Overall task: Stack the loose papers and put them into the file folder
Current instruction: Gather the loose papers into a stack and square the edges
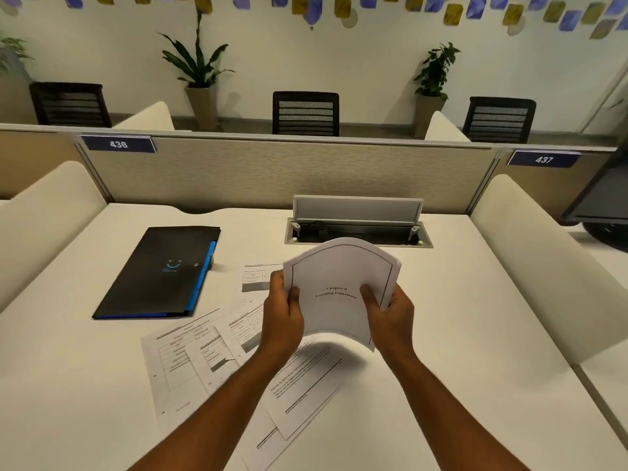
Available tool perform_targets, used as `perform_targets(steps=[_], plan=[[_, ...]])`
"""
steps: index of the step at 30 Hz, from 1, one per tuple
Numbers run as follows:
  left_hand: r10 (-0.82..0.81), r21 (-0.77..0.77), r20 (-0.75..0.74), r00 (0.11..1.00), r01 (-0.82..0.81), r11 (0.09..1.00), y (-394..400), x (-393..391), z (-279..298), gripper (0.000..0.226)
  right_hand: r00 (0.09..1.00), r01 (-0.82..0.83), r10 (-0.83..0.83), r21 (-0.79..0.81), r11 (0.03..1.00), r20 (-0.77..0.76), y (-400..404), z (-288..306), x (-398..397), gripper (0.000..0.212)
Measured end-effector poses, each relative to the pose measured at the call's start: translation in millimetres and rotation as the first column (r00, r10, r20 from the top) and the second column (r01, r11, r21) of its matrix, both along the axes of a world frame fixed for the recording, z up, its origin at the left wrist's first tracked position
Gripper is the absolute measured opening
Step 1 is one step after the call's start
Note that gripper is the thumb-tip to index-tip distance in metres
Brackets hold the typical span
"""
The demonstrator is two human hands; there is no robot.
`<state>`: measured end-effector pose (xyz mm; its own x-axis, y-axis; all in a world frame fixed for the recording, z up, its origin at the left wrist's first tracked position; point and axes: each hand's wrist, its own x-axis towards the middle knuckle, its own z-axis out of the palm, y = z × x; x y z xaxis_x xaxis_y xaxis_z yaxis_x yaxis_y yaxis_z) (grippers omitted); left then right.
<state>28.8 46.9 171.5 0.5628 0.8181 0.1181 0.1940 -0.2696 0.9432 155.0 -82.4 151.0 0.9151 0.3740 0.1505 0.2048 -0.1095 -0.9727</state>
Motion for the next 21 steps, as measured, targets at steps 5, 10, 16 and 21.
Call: perform_targets(steps=[5, 10, 16, 21], plan=[[0.033, -0.057, -0.085, 0.996, -0.038, 0.998, -2.4, -9.2, -22.6, 0.038, 0.996, -0.029, 0.021, -0.085, 0.996, -0.091, -3.5, -25.6, -8.7, 0.021], [0.034, -0.097, -0.112, 0.993, -0.045, 0.994, -0.2, -16.7, -35.8, 0.044, 0.991, -0.025, 0.015, -0.072, 0.997, -0.136, -5.3, -32.0, -16.2, 0.022], [-0.036, -0.136, -0.167, 0.985, 0.013, 0.991, -2.5, -23.9, -45.2, 0.043, 0.989, -0.062, 0.037, -0.172, 0.983, -0.143, -7.8, -45.4, -12.9, 0.028], [-0.018, -0.16, -0.208, 0.978, -0.016, 0.987, 11.8, -17.3, -41.1, 0.03, 0.99, -0.111, 0.091, -0.195, 0.974, -0.107, -11.9, -36.6, 5.6, 0.024]])
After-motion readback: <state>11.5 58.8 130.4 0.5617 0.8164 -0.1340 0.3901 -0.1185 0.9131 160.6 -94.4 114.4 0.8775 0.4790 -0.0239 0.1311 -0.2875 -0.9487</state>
